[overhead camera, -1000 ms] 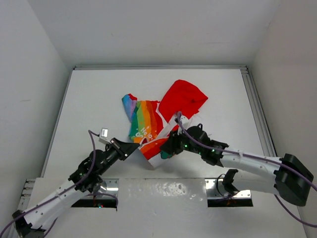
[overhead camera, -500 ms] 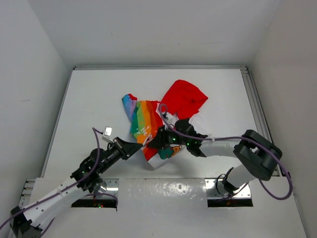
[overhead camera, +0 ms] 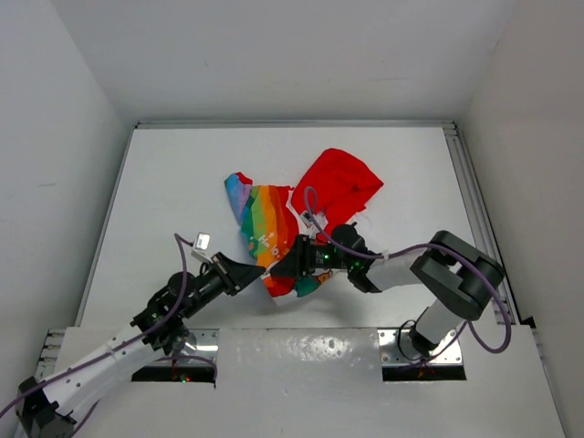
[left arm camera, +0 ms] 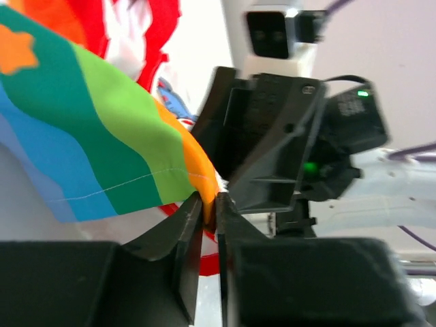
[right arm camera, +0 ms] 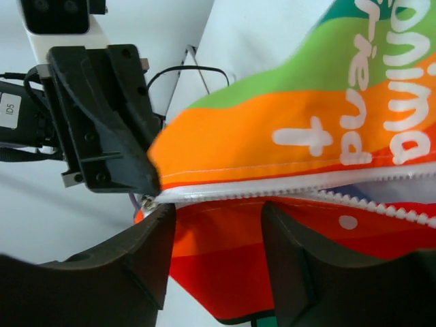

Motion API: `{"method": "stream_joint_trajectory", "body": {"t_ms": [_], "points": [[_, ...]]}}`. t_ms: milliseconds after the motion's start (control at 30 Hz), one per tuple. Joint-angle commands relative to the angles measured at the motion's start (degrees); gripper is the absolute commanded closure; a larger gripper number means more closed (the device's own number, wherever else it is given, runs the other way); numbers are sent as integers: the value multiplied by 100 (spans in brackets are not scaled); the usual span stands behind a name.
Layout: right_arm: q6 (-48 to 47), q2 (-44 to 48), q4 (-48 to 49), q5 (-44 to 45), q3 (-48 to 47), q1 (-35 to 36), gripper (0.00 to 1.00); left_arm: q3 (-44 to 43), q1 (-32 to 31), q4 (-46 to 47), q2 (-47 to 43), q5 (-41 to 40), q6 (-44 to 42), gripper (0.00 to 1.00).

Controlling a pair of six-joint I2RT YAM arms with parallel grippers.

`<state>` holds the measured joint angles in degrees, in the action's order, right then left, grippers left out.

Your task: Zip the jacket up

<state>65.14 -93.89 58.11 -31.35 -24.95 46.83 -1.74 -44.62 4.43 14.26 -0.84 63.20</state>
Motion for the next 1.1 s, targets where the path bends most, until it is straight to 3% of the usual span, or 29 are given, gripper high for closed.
{"method": "stream_joint_trajectory", "body": {"t_ms": [0, 67, 200, 267, 333, 367, 500, 533, 667, 700, 733, 867, 1067], "points": [[-150, 625, -69, 109, 34, 54, 48, 868, -11, -214, 200, -30, -97, 88], [-493, 923, -927, 270, 25, 54, 53, 824, -12, -179, 243, -21, -158, 80], [-854, 1285, -1704, 620, 174, 54, 57, 833, -3, -57, 419, -48, -159, 79], [-924, 1407, -1907, 665, 157, 54, 50, 807, -12, -3, 481, -48, -159, 82], [-960, 1461, -2101, 736, 140, 46, 41, 806, -12, 32, 560, -56, -185, 95], [-942, 1496, -2119, 762, 148, 54, 38, 841, -12, 49, 569, -56, -168, 97], [-715, 1444, -2051, 772, -1, 63, 36, 833, -12, 7, 534, -30, -132, 100], [-644, 1382, -1901, 693, 16, 63, 39, 833, -12, -29, 508, -30, -132, 100], [-196, 777, -541, 53, 175, 63, 79, 842, -12, 41, 306, 22, -27, 100], [-30, 410, -163, -158, 166, 63, 85, 790, -12, 32, 262, 49, -36, 100], [41, 258, 424, -291, 122, 55, 86, 719, -12, 23, 270, 58, -71, 100], [-133, -59, 615, -477, -132, 37, 79, 736, -12, -21, 218, 197, 8, 100], [23, -77, 930, -503, -212, 46, 45, 833, -11, -12, 77, 260, 105, 100]]}}
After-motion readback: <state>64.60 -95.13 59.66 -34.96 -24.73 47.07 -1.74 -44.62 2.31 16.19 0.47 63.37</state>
